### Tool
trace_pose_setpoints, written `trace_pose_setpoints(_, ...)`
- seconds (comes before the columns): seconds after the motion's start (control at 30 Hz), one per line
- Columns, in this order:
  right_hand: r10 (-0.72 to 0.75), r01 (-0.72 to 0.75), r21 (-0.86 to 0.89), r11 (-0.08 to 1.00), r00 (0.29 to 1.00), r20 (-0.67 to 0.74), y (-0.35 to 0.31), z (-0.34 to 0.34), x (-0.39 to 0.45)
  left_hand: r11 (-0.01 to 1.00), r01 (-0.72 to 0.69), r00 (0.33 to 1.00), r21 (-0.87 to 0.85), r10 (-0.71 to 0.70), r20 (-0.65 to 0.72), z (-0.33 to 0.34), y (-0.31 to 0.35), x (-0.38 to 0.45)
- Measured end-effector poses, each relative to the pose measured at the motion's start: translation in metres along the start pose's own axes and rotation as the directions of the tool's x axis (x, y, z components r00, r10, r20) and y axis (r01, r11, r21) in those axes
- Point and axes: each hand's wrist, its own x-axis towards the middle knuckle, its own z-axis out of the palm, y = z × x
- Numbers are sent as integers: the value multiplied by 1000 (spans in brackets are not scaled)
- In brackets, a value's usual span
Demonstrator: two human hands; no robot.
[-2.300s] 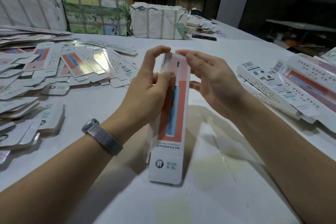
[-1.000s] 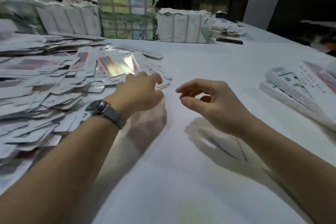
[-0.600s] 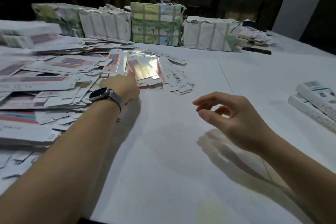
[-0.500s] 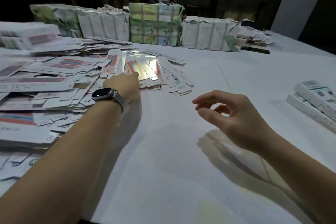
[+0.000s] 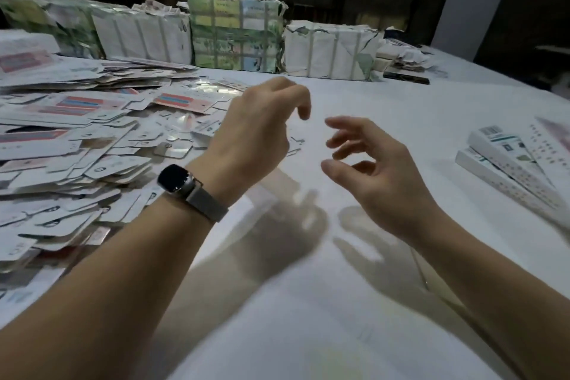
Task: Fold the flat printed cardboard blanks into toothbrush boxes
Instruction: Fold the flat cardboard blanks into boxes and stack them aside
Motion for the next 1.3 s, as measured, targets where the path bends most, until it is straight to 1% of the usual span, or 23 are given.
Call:
trace_pose_setpoints(0.03, 8, -9, -54, 999, 1000, -30, 3, -1, 3, 988, -82, 996, -127, 79, -33, 1, 14, 0)
trace_pose_setpoints(0.1, 38, -44, -130, 991, 998, -52, 7, -4, 7, 906, -179, 984, -384, 161, -79, -1, 39, -2)
trace_pose_setpoints(0.2, 4, -11, -145, 989, 999, -49, 7, -7, 10, 685, -219, 976, -695, 145, -165, -10, 59, -2)
trace_pose_setpoints(0.27, -73, 66, -115, 991, 996, -51, 2, -9, 8, 567, -247, 967, -786, 88, -240, -16, 59, 1)
trace_pose_setpoints(0.33, -117, 116, -21, 993, 990, -74, -4, -12, 5, 468, -198, 974, -861, -5, -226, -18, 51, 5)
trace_pose_setpoints(0.4, -120, 131, 103, 986, 987, -105, -12, -15, 4, 323, -41, 988, -945, -125, -86, -16, 42, 6)
trace_pose_setpoints(0.43, -110, 130, 179, 975, 987, -119, -16, -17, 5, 271, 55, 990, -961, -143, 17, -13, 38, 4)
trace_pose_setpoints(0.47, -94, 124, 257, 958, 987, -129, -20, -19, 5, 256, 154, 984, -954, -128, 125, -9, 35, 3)
trace_pose_setpoints(0.5, -69, 111, 335, 936, 988, -137, -24, -20, 6, 262, 242, 970, -934, -79, 229, -3, 34, -1)
trace_pose_setpoints(0.57, -17, 70, 446, 892, 993, -120, -26, -22, 7, 241, 379, 918, -893, 24, 396, 10, 36, -7)
trace_pose_setpoints(0.6, 11, 36, 462, 886, 995, -100, -25, -22, 7, 192, 432, 894, -881, 33, 446, 15, 39, -10)
trace_pose_setpoints(0.63, 32, 9, 445, 895, 996, -86, -23, -21, 8, 117, 475, 877, -872, 20, 481, 19, 41, -12)
trace_pose_setpoints(0.7, 68, -22, 360, 933, 991, -116, -17, -21, 9, -40, 513, 858, -858, -9, 513, 23, 45, -14)
trace_pose_setpoints(0.73, 86, -33, 316, 948, 984, -155, -14, -21, 11, -79, 519, 853, -851, -20, 521, 24, 45, -15)
trace_pose_setpoints(0.8, 118, -61, 213, 975, 957, -266, -9, -27, 15, -105, 541, 837, -834, -25, 546, 23, 45, -16)
trace_pose_setpoints(0.87, 84, -62, 75, 995, 936, -341, -5, -35, 18, -146, 590, 803, -794, 5, 596, 25, 45, -18)
trace_pose_setpoints(0.93, 48, -56, -16, 998, 949, -311, -2, -38, 18, -182, 638, 763, -748, 18, 647, 27, 45, -20)
trace_pose_setpoints(1.03, 48, -85, -137, 987, 965, -258, 2, -36, 18, -194, 715, 684, -672, -8, 729, 25, 48, -21)
trace_pose_setpoints(1.1, 91, -129, -159, 979, 969, -230, 5, -34, 19, -255, 729, 654, -635, -14, 756, 24, 49, -22)
trace_pose_setpoints(1.17, 159, -181, -111, 977, 971, -181, 6, -30, 18, -310, 732, 628, -606, -38, 777, 25, 52, -23)
trace_pose_setpoints(1.2, 184, -202, -98, 975, 969, -165, 7, -27, 17, -316, 740, 610, -594, -58, 791, 26, 52, -23)
trace_pose_setpoints(1.23, 199, -217, -100, 971, 966, -166, 9, -24, 15, -303, 751, 594, -586, -75, 801, 28, 53, -23)
trace_pose_setpoints(1.3, 239, -255, -48, 966, 947, -216, 12, -20, 14, -222, 784, 580, -580, -70, 811, 31, 52, -26)
